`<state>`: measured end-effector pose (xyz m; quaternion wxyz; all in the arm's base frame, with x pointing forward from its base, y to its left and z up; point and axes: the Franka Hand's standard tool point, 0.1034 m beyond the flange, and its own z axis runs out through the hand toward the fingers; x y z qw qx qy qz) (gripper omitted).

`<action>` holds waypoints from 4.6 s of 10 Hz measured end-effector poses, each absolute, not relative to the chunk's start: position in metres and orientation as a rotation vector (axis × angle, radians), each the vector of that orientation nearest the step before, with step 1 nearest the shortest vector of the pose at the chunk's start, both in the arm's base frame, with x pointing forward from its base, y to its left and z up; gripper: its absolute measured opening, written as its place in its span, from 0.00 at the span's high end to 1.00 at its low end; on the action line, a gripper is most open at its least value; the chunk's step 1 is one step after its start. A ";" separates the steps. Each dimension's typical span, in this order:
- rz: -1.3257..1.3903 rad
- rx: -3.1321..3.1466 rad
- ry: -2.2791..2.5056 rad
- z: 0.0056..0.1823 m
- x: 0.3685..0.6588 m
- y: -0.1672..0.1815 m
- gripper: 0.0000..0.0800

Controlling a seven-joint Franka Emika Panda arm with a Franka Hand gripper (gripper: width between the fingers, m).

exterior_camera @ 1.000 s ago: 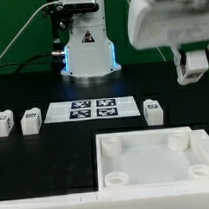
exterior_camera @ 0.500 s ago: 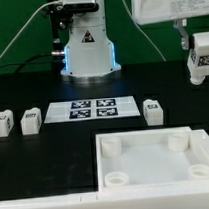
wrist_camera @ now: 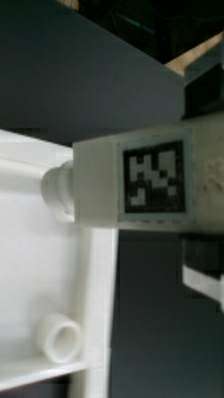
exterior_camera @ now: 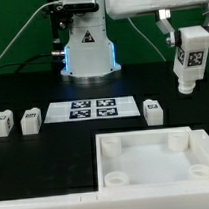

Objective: Assemble one leg

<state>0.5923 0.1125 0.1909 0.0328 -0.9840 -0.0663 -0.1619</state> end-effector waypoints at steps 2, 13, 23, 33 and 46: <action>-0.506 -3.012 -0.180 0.194 0.598 0.113 0.63; -0.589 -2.991 -0.249 0.132 0.636 0.106 0.63; -0.586 -2.988 -0.273 0.109 0.624 0.110 0.63; -0.720 -2.952 -0.276 0.097 0.624 0.117 0.63; -0.749 -2.946 -0.235 0.079 0.621 0.117 0.41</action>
Offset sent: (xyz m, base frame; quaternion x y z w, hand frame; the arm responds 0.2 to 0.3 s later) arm 0.0000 0.0000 0.0000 0.0000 0.0000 0.0000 1.0000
